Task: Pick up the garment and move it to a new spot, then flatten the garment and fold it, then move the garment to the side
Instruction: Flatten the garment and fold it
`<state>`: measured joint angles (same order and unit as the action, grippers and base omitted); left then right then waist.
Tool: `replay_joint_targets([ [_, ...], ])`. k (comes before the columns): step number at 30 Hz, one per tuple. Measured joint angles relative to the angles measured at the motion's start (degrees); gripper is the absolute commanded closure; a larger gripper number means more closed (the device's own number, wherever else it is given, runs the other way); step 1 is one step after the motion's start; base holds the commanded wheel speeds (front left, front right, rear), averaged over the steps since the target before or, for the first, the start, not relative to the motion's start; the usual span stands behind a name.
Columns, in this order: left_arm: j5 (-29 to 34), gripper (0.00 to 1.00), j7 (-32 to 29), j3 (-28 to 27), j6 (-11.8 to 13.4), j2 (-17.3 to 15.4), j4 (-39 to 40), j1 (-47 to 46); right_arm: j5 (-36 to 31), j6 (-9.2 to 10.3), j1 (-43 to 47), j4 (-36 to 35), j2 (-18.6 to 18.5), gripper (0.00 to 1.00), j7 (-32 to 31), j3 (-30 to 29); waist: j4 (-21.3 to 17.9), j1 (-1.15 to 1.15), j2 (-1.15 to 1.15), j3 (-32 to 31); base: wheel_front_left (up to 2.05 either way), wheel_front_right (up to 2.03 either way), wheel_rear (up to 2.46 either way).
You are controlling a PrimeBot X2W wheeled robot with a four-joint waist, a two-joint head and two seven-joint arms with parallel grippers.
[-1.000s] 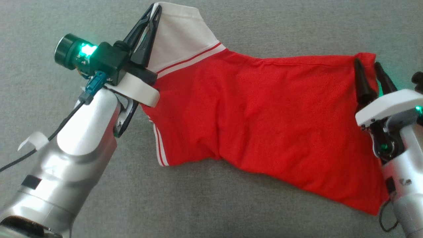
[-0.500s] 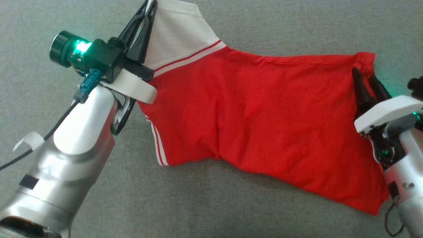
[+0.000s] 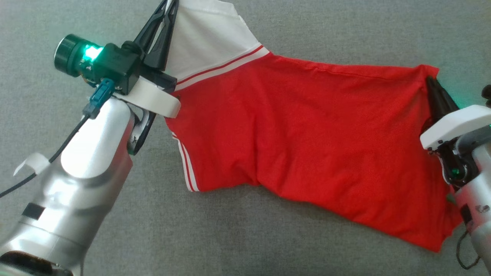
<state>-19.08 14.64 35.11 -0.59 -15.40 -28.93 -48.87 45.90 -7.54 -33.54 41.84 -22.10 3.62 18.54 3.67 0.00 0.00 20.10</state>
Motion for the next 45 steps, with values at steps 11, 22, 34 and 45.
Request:
replay_joint_targets([
  [11,2.6,1.00,0.1,-3.3,-1.2,-1.9,5.7,2.9,3.2,0.00,2.1,-9.9,-6.6,1.00,2.3,-4.7,-0.7,0.00,0.00,-5.7,0.00,0.00,0.00],
  [22,2.4,1.00,-1.7,-5.8,-3.5,-8.1,17.0,2.4,4.4,0.00,12.0,-35.8,-13.1,1.00,-10.3,-22.1,-1.8,-0.01,0.00,-15.7,0.00,0.00,0.00],
  [34,0.4,1.00,-9.4,-5.5,-5.6,-10.5,21.9,-9.0,-2.5,0.00,10.6,-53.3,-7.6,1.00,-27.4,-33.5,-2.3,-0.01,0.00,-20.4,0.00,0.00,0.00],
  [45,1.1,1.00,-6.1,-1.1,-7.0,-8.7,1.5,-33.2,-9.5,0.00,-16.2,-34.2,-7.0,1.00,-24.2,-19.3,-2.7,0.02,0.00,-9.1,0.00,0.00,0.00],
])
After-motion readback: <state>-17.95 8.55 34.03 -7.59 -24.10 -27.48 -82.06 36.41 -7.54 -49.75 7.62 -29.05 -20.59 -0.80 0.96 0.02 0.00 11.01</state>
